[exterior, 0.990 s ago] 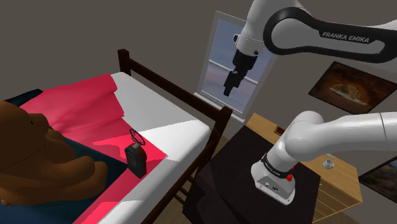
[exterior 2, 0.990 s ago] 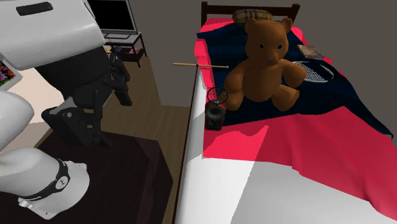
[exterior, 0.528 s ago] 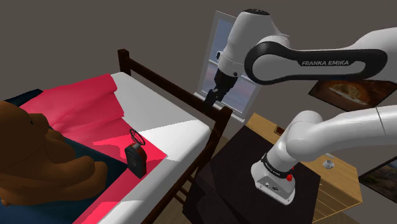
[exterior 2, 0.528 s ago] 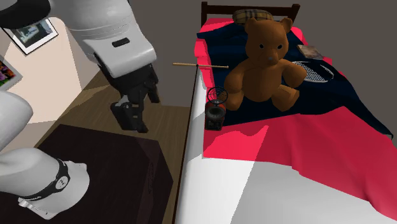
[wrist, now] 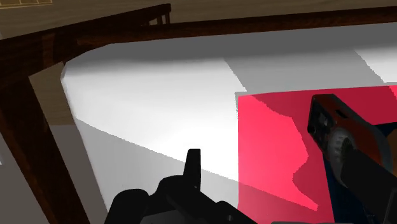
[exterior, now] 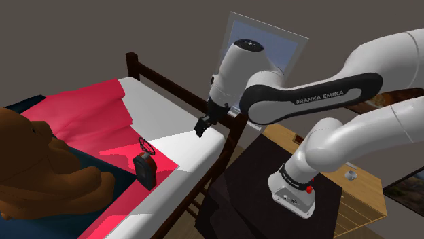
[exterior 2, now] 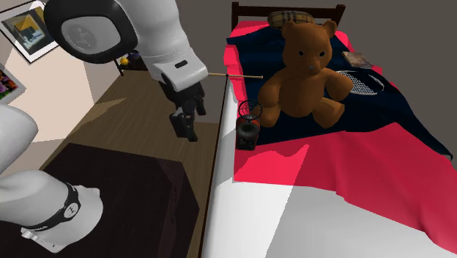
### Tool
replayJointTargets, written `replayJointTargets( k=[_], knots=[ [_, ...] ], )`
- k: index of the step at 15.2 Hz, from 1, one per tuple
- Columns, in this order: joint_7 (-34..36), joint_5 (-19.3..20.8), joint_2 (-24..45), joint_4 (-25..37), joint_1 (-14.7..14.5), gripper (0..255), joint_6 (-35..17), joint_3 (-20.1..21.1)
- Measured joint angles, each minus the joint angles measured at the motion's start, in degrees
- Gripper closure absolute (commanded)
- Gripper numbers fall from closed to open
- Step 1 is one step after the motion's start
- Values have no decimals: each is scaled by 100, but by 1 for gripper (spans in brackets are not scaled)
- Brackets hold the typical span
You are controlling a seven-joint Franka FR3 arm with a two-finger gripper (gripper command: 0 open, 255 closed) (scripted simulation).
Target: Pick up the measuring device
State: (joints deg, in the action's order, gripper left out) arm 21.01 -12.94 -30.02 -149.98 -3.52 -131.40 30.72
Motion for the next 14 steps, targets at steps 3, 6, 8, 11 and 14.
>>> replayJointTargets(
  k=[3, 6, 8, 11, 14],
  knots=[
    [544, 240, 585, 171, 218, 0, -595, 525],
    [1275, 799, 1308, 393, 637, 0, -1216, 1162],
    [2027, 1497, 1896, 631, 1045, 0, -1562, 1717],
    [3525, 3147, 2904, 1074, 1598, 0, -1765, 2360],
    [5116, 5052, 3986, 1620, 1302, 0, -1610, 2192]
  ],
)
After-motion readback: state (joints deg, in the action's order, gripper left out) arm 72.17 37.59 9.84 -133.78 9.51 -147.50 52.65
